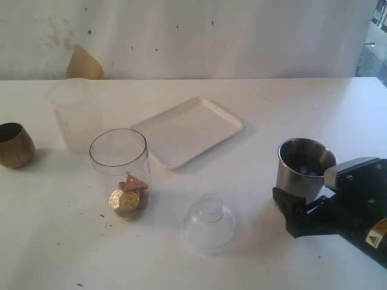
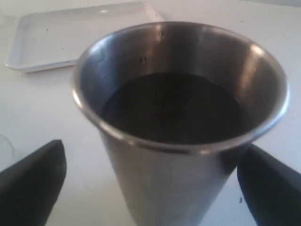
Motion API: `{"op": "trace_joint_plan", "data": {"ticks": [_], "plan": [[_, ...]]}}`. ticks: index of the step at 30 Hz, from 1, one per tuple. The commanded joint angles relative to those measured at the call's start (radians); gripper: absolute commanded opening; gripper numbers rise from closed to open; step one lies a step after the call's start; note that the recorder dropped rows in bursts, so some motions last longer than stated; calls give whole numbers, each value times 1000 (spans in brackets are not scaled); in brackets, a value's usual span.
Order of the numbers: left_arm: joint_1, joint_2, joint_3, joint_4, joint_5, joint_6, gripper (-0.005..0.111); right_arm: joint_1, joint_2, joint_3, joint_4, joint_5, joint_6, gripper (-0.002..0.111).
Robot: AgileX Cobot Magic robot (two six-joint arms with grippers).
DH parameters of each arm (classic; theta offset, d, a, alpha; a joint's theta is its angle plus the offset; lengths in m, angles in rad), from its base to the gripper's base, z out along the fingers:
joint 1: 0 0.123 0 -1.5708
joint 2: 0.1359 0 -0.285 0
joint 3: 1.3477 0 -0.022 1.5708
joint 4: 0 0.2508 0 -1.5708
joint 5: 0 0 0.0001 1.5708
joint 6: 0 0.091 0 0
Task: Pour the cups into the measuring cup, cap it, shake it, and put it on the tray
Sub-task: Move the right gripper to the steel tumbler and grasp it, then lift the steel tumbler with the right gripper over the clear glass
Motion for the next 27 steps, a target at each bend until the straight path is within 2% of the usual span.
{"op": "trace_joint_plan", "data": {"ticks": [1,11,15,23,27], "plan": [[1,-4,6,3,-11,-2,0,8,56,-58,2,-23,-19,90],[1,-4,6,3,-11,-2,0,8,106,-114,2,-41,-19,90],[1,-4,6,3,-11,-2,0,8,106,-120,2,-41,-19,85],[1,-4,6,3,-11,-2,0,8,106,-124,-7,-28,-17,61],[1,-4,6,3,-11,-2,0,8,106,-124,-16,-36,-6,39]]}}
